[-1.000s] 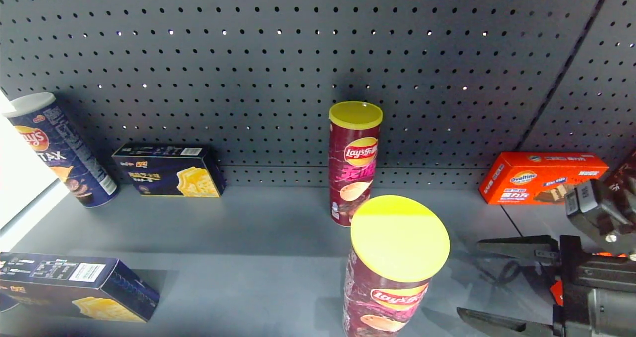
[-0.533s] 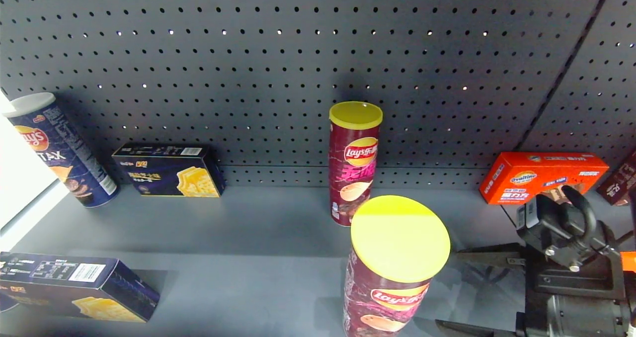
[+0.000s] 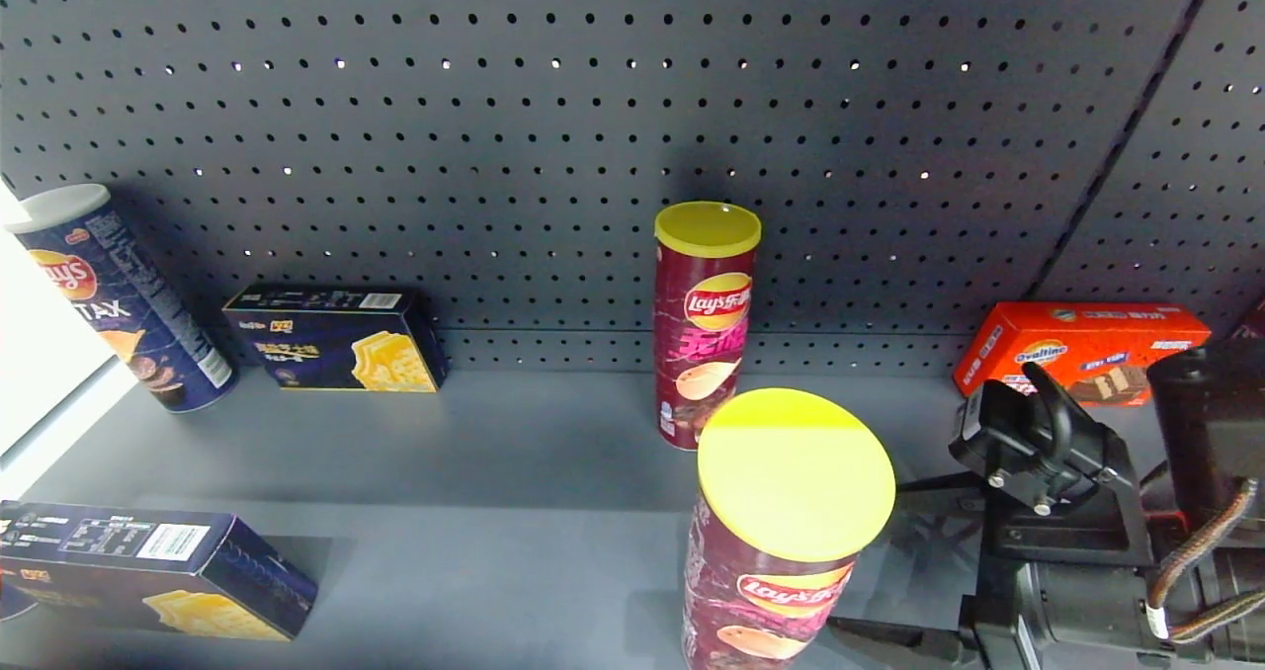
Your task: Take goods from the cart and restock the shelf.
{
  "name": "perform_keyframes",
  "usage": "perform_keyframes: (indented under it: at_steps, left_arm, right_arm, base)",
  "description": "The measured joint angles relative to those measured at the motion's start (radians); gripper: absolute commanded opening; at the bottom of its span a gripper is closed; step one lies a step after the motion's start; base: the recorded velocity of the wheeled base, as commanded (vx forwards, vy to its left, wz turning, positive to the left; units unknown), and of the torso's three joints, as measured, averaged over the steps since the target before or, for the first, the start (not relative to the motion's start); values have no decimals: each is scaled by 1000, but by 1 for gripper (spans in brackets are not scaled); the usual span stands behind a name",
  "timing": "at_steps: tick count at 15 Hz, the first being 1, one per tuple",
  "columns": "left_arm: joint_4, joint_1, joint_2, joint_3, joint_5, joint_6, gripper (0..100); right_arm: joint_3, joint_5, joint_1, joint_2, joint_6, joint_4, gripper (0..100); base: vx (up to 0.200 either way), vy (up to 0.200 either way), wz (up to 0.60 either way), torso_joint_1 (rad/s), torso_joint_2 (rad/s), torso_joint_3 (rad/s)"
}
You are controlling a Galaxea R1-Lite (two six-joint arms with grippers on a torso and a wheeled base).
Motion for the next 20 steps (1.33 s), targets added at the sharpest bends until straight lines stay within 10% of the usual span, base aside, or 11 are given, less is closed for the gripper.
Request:
perform_keyframes:
  at_steps: [20]
  left_arm:
    - [0,0,0,0,0,0,100]
  right_arm:
    - [17,-19,6,34,3,-21,100]
  base:
    - [0,0,0,0,0,0]
